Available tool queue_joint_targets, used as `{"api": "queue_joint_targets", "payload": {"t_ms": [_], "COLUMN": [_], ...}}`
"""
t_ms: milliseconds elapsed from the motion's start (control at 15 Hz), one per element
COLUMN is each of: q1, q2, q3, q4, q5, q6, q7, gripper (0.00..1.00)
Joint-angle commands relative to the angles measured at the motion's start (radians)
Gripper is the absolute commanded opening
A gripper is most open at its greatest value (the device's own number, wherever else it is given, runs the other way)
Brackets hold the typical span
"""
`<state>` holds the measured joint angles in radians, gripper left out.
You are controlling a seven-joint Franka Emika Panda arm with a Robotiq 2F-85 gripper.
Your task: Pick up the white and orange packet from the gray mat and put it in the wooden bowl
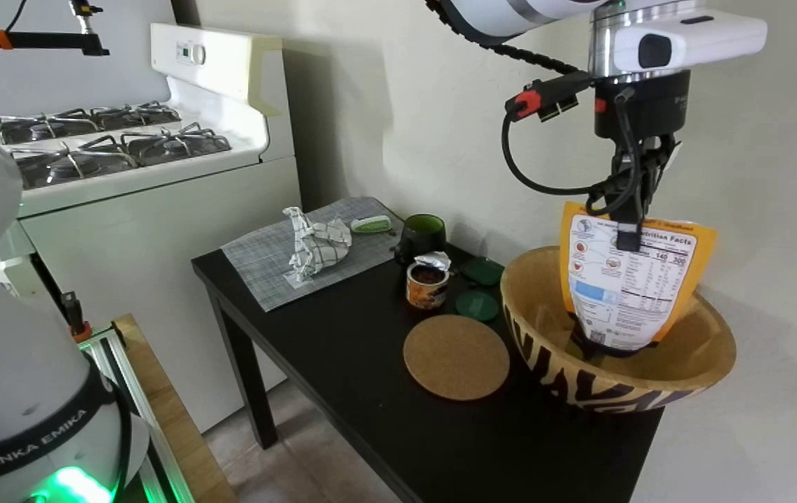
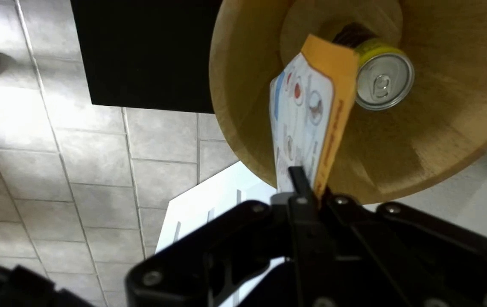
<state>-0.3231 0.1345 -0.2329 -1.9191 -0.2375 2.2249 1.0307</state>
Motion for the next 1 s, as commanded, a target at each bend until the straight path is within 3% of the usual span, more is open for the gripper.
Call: {"api": "queue_joint_targets", "payload": {"t_ms": [0,67,133,533,733,800,867,933], "q1": [0.017,0.017,0.017,0.030,0.068,0.087,0.068,0.081], "q2": [0.036,0.043,0.050,0.042,-0.067,-0.112,-0.011,-0.041], "q3": [-0.035,-0.040,-0.043,-0.042,-0.008,0.002,-0.024,-0.013], "q4": [0.056,0.067,0.080,0.129,0.086,0.071,0.132,0.130], "q5": [0.038,0.038,0.047,0.067,0.102,0.088,0.079,0.078], "q6": [-0.066,-0.080,-0.094,-0.093,-0.069,-0.079,-0.073,-0.075], "q7": [-0.062,-0.063,-0.076,-0.126,-0.246,-0.271,-0.219,-0.235], "gripper": [0.01,0.10,0.28,0.71,0.95,0.99,0.83,0.92]}}
